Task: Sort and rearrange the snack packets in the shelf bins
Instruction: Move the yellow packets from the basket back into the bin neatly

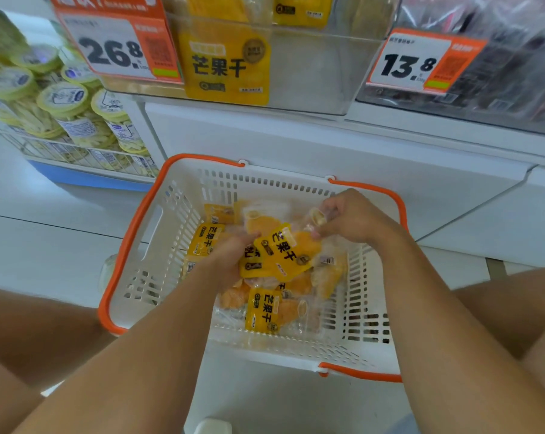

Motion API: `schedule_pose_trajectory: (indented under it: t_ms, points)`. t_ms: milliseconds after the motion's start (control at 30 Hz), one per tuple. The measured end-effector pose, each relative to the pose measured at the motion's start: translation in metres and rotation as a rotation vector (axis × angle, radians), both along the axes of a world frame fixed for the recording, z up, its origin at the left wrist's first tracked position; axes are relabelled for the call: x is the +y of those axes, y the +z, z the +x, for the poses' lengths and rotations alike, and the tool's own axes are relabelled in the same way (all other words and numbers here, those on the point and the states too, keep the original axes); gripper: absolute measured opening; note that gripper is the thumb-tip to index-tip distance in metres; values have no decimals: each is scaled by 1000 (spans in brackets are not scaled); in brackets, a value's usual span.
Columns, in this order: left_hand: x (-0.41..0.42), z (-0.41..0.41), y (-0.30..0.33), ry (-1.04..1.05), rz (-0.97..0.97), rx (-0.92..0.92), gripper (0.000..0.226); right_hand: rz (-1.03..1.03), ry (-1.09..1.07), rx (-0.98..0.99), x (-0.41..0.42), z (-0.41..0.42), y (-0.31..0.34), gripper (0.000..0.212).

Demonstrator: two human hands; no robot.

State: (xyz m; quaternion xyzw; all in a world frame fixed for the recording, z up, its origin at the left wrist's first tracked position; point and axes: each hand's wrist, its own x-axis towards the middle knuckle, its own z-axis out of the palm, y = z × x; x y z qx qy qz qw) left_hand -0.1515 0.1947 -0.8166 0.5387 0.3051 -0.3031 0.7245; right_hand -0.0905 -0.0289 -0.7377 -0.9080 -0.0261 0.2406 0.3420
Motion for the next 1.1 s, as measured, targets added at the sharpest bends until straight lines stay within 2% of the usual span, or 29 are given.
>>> schedule_pose_trajectory:
  t_ms: [100,200,267,333,400,433,500,567,633,700,767,833,933,1000,1100]
  points:
    - [-1,3,6,-87,-85,-25,35,249,-167,-22,12,-7,-11,29]
    - [-7,10,16,-121,-111,-28,45,257,-216,-177,30,-12,-29,17]
    - [-10,14,21,-131,-149,-43,58,245,-251,-288,38,-12,-35,17]
    - [-11,17,26,-239,-147,-75,79,270,-286,-329,44,-13,-38,14]
    - [-13,18,26,-342,-20,-141,102,328,-399,-379,47,-16,-36,14]
    - [-14,19,25,-373,64,-193,108,360,-480,-417,48,-17,-34,19]
    - [-17,19,31,-394,192,-274,114,433,-633,-409,48,-17,-34,48]
    - [-19,21,39,-405,234,-328,111,588,-705,-173,45,-17,-25,79]
    - [-19,24,52,-396,211,-419,84,678,-554,16,38,-17,-17,89]
    - [-15,27,71,-439,252,-546,62,649,-406,31,29,-16,3,69]
    - [-8,29,97,-478,286,-686,61,641,-368,17,19,-13,34,56]
    - [-4,32,128,-515,335,-787,65,620,-291,3,6,-12,71,64]
    - [-11,36,181,-592,454,-939,49,464,-23,-132,-13,-14,146,57]
    - [-21,36,221,-644,609,-1117,44,328,170,-241,-16,-18,201,50]
    - [-32,37,277,-556,752,-1352,43,180,296,-484,-9,-19,264,42]
